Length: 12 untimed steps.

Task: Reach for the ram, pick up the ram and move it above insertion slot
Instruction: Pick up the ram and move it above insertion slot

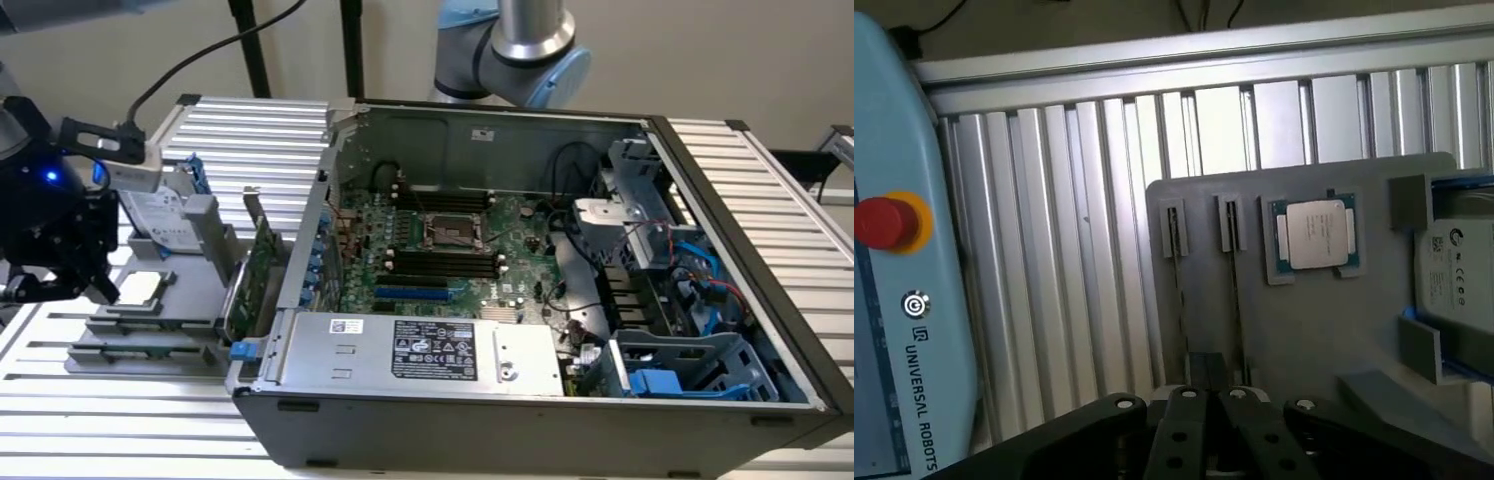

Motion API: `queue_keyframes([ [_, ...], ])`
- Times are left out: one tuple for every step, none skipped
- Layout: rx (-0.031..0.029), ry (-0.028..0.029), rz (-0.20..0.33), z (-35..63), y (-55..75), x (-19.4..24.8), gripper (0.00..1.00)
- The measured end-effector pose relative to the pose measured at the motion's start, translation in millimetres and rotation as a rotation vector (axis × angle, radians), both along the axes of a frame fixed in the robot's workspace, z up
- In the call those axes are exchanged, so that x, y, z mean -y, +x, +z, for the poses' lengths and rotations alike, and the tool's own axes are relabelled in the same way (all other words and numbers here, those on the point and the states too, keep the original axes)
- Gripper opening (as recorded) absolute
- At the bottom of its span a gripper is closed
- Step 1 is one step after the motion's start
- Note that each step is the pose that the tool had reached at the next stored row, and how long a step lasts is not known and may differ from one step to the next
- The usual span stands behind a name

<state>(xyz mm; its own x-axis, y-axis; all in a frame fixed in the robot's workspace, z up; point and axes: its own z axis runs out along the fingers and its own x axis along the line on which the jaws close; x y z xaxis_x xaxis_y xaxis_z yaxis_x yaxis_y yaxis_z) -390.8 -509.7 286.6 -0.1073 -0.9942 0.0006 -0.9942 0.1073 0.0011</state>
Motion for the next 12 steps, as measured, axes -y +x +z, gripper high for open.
queue_keyframes([
  [0.0,0.0,0.003,-0.1,0.0,2.2,0.11],
  [0.0,0.0,0.006,-0.4,0.0,4.8,0.11],
  [0.0001,0.0,0.009,-0.7,0.0,7.1,0.11],
  [0.0,-0.0001,0.013,-1.0,0.0,8.5,0.11],
  [0.0002,0.0001,0.019,-1.7,0.0,9.1,0.11],
  [0.0004,0.0002,0.026,-2.4,0.0,9.1,0.11],
  [0.0002,-0.0001,0.035,-2.6,0.0,9.1,0.11],
  [0.0001,-0.0001,0.045,-2.7,0.0,9.2,0.11],
  [0.0,-0.0002,0.05,-2.7,0.0,9.2,0.11],
  [0.0001,-0.0002,0.05,-2.8,0.0,9.2,0.11],
  [0.0002,-0.0001,0.05,-2.9,0.0,9.2,0.11],
  [0.0003,0.0,0.05,-3.0,0.0,9.2,0.12],
])
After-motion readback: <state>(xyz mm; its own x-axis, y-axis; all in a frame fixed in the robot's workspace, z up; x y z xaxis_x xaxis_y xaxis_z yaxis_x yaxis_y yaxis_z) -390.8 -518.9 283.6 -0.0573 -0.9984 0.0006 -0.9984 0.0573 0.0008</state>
